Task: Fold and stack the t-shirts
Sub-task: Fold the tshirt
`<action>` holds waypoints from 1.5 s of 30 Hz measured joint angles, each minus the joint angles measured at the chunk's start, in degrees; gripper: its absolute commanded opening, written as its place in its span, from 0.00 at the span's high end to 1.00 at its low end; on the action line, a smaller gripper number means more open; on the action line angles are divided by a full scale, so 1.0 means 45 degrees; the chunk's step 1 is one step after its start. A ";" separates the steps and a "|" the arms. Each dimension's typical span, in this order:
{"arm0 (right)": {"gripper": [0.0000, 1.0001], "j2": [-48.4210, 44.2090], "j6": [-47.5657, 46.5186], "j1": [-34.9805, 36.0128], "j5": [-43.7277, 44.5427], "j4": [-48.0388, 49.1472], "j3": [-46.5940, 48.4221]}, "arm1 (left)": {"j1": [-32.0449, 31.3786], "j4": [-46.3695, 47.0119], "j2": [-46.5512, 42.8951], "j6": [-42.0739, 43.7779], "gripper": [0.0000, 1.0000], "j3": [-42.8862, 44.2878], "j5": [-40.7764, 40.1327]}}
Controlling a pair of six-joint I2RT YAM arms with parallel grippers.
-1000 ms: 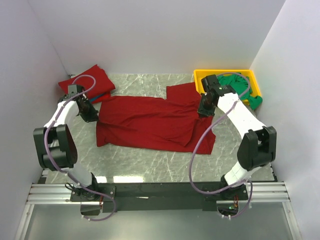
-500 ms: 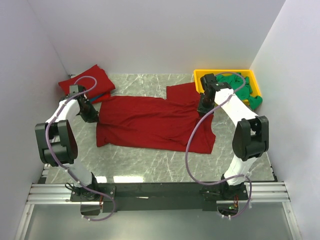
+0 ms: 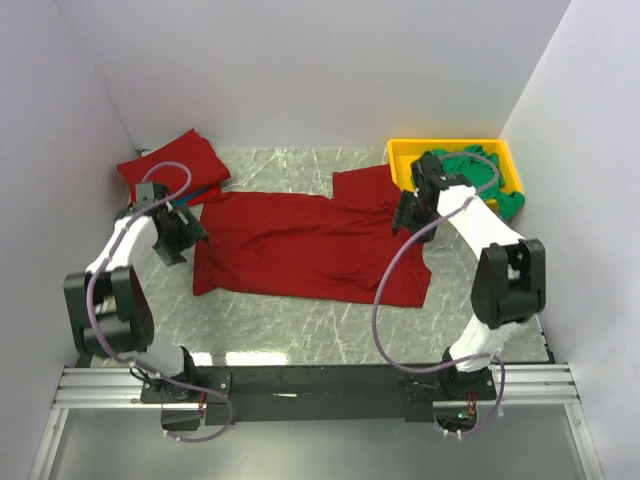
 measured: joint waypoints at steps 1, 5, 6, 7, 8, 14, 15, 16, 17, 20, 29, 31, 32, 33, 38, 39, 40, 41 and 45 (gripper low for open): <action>0.36 -0.0321 0.0010 -0.0078 -0.0024 0.0068 -0.0432 | 0.0000 0.0092 -0.0457 -0.0238 0.20 -0.0466 0.0000; 0.36 -0.1603 0.0141 -0.0296 -0.0112 0.0189 -0.2123 | 0.0005 0.0170 -0.2181 -0.0976 0.23 -0.2157 -0.0097; 0.37 -0.1962 0.0204 -0.0345 -0.0136 0.0228 -0.2628 | 0.0010 0.0165 -0.2618 -0.1190 0.24 -0.2555 -0.0121; 0.39 -0.2307 0.0243 -0.0393 -0.0170 0.0321 -0.3143 | 0.0005 0.0185 -0.2992 -0.1360 0.24 -0.2880 -0.0170; 0.40 -0.2720 0.0291 -0.0432 -0.0194 0.0427 -0.3759 | 0.0010 0.0189 -0.3395 -0.1564 0.25 -0.3191 -0.0219; 0.45 -0.4255 0.0452 -0.0641 -0.0257 0.0709 -0.6509 | 0.0010 0.0568 -0.4269 -0.2195 0.26 -0.4284 -0.0180; 0.45 -0.4386 0.0471 -0.0665 -0.0248 0.0724 -0.6819 | 0.0010 0.0622 -0.4269 -0.2249 0.26 -0.4420 -0.0155; 0.45 -0.4473 0.0481 -0.0680 -0.0243 0.0748 -0.7043 | 0.0010 0.0675 -0.4269 -0.2297 0.26 -0.4556 -0.0112; 0.45 -0.4546 0.0500 -0.0709 -0.0238 0.0811 -0.7286 | 0.0010 0.0724 -0.4279 -0.2351 0.26 -0.4702 -0.0083; 0.46 -0.4585 0.0573 -0.0797 -0.0233 0.1127 -0.7800 | 0.0010 0.0884 -0.4299 -0.2560 0.26 -0.5047 0.0019; 0.57 -0.4260 0.0656 -0.1054 -0.0180 0.1943 -0.8145 | 0.0087 0.1175 -0.4318 -0.2633 0.27 -0.5144 0.0160; 0.67 -0.4172 0.0670 -0.1083 -0.0189 0.2098 -0.8262 | 0.0136 0.1248 -0.4318 -0.2633 0.28 -0.5144 0.0160; 0.71 -0.4124 0.0695 -0.1093 -0.0209 0.2157 -0.8335 | 0.0160 0.1287 -0.4318 -0.2637 0.28 -0.5144 0.0160; 0.79 -0.4065 0.0699 -0.1098 -0.0233 0.2210 -0.8393 | 0.0189 0.1360 -0.4318 -0.2637 0.29 -0.5158 0.0170; 1.00 -0.3769 0.0748 -0.1141 -0.0306 0.2327 -0.8461 | 0.0248 0.1661 -0.4318 -0.2691 0.36 -0.5323 0.0141; 1.00 -0.3769 0.0753 -0.1141 -0.0282 0.2317 -0.8451 | 0.0248 0.1700 -0.4318 -0.2710 0.36 -0.5362 0.0102; 1.00 -0.3769 0.0772 -0.1141 -0.0248 0.2293 -0.8432 | 0.0248 0.1749 -0.4318 -0.2764 0.37 -0.5387 0.0049; 1.00 -0.3769 0.0772 -0.1141 -0.0194 0.2263 -0.8417 | 0.0253 0.1758 -0.4318 -0.2793 0.38 -0.5396 -0.0010; 1.00 -0.3774 0.0763 -0.1248 0.0131 0.2006 -0.8165 | 0.0262 0.1885 -0.4318 -0.2890 0.43 -0.5469 -0.0330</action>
